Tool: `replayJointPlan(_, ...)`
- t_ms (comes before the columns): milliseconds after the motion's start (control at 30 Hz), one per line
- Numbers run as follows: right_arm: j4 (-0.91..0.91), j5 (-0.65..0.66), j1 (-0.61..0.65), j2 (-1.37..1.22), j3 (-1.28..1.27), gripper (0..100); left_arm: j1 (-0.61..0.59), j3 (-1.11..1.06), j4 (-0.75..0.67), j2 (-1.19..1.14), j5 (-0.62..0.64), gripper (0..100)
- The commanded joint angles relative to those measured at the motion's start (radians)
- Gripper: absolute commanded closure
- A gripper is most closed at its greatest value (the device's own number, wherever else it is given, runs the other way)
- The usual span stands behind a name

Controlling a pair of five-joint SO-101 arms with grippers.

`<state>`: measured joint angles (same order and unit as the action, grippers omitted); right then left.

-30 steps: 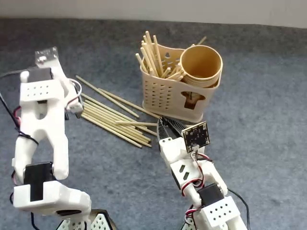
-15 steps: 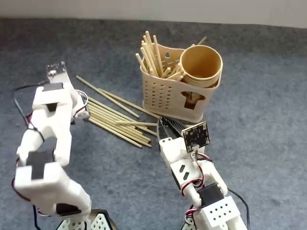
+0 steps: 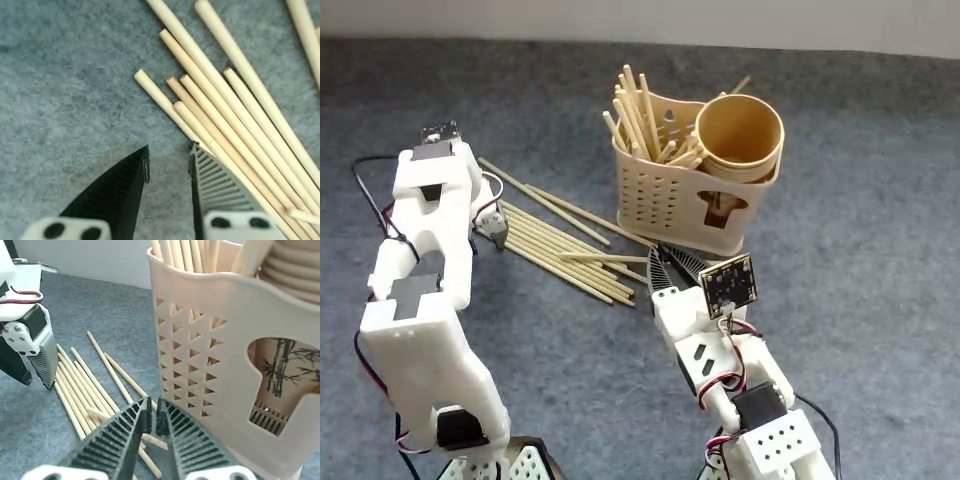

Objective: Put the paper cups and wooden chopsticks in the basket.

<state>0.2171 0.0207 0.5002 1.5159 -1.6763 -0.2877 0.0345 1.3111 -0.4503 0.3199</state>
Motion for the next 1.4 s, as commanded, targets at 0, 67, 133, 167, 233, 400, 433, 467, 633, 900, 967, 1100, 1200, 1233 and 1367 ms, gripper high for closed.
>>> replayJointPlan(0,-0.027,0.015,-0.010,0.021,-0.048,96.5,-0.001,0.035,0.015,0.081,0.014,85)
replayJointPlan(67,-0.027,0.015,-0.010,0.021,-0.048,96.5,-0.001,0.033,0.011,0.070,0.014,85)
replayJointPlan(133,-0.027,0.015,-0.010,0.021,-0.048,96.5,-0.001,0.035,-0.031,0.033,0.017,85)
replayJointPlan(167,-0.027,0.015,-0.010,0.021,-0.048,96.5,-0.004,0.041,-0.043,0.012,0.025,85)
replayJointPlan(233,-0.027,0.015,-0.010,0.021,-0.048,96.5,-0.007,0.045,-0.058,-0.021,0.046,85)
replayJointPlan(400,-0.027,0.015,-0.010,0.021,-0.048,96.5,-0.005,0.085,-0.057,-0.051,0.044,85)
replayJointPlan(433,-0.027,0.015,-0.010,0.021,-0.048,96.5,-0.004,0.091,-0.032,-0.042,0.044,85)
replayJointPlan(467,-0.027,0.015,-0.010,0.021,-0.048,96.5,-0.002,0.097,-0.011,-0.030,0.044,85)
replayJointPlan(633,-0.027,0.015,-0.010,0.021,-0.048,96.5,0.007,0.094,0.009,0.044,0.049,85)
replayJointPlan(900,-0.027,0.015,-0.010,0.021,-0.048,96.5,0.015,0.128,-0.077,-0.125,0.049,85)
replayJointPlan(967,-0.027,0.015,-0.010,0.021,-0.048,96.5,0.004,0.189,-0.038,-0.174,0.048,85)
replayJointPlan(1100,-0.027,0.015,-0.010,0.021,-0.048,96.5,-0.005,0.288,0.069,-0.237,0.048,85)
replayJointPlan(1200,-0.027,0.015,-0.010,0.021,-0.048,96.5,-0.007,0.320,0.112,-0.265,0.046,85)
replayJointPlan(1233,-0.027,0.015,-0.010,0.021,-0.048,96.5,-0.007,0.323,0.121,-0.269,0.044,85)
replayJointPlan(1367,-0.027,0.015,-0.010,0.021,-0.048,96.5,-0.007,0.317,0.149,-0.271,0.041,92)
